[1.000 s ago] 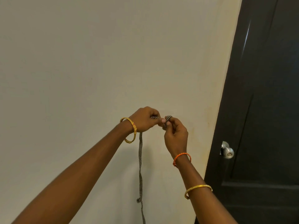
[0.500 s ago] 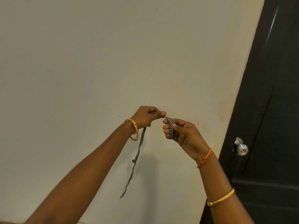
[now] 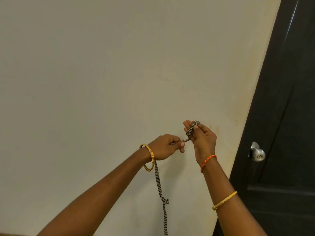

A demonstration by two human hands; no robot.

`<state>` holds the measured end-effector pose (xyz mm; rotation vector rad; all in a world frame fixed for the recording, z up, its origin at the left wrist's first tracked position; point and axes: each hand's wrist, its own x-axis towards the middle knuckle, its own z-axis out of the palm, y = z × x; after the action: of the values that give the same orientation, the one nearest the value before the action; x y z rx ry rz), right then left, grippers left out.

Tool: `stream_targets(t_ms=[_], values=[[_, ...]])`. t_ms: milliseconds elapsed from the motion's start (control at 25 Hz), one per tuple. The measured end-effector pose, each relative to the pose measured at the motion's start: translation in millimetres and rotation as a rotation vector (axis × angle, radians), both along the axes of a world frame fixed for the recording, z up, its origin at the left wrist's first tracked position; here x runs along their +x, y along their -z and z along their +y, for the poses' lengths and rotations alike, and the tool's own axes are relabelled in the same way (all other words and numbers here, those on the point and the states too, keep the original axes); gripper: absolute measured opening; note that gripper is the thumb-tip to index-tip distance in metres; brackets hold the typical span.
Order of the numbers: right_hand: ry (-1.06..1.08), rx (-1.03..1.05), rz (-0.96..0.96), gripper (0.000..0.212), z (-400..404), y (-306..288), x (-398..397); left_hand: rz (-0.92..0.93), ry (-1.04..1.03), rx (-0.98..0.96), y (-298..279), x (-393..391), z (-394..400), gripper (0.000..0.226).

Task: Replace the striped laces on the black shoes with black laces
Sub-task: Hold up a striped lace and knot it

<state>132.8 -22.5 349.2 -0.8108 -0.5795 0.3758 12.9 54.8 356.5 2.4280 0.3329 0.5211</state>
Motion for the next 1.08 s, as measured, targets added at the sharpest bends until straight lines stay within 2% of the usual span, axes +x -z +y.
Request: stream_targets(t_ms=[120, 240, 360, 480, 600, 720, 800, 960, 1080], values=[[0.103, -0.167, -0.209, 0.020, -1, 13, 6, -0.045, -0.056, 0.075, -9, -3, 5, 0.032], [0.226, -0.339, -0.498, 0.019, -3, 26, 5, -0.140, -0.133, 0.090, -20, -3, 14, 0.030], [0.199, -0.433, -0.715, 0.020, -8, 33, -3, -0.200, -0.176, 0.076, -32, 1, 25, 0.031], [0.007, -0.386, -0.602, 0.025, -18, 22, -6, -0.241, -0.157, 0.018, -38, 6, 33, 0.027], [-0.187, -0.266, -0.423, 0.028, -27, 4, -11, -0.280, -0.108, -0.211, -29, 6, 34, 0.023], [-0.299, -0.120, -0.196, 0.025, -28, -2, -18, -0.205, -0.036, -0.479, -4, 7, 30, 0.029], [-0.324, -0.010, -0.013, 0.024, -24, -4, -22, -0.125, 0.032, -0.575, 12, 7, 26, 0.033], [-0.186, 0.152, 0.217, 0.020, -11, -2, -17, 0.001, 0.071, -0.419, 29, 9, 9, 0.037], [0.033, 0.081, 0.148, 0.016, -1, 10, -8, 0.033, 0.077, -0.218, 25, 9, 2, 0.039]])
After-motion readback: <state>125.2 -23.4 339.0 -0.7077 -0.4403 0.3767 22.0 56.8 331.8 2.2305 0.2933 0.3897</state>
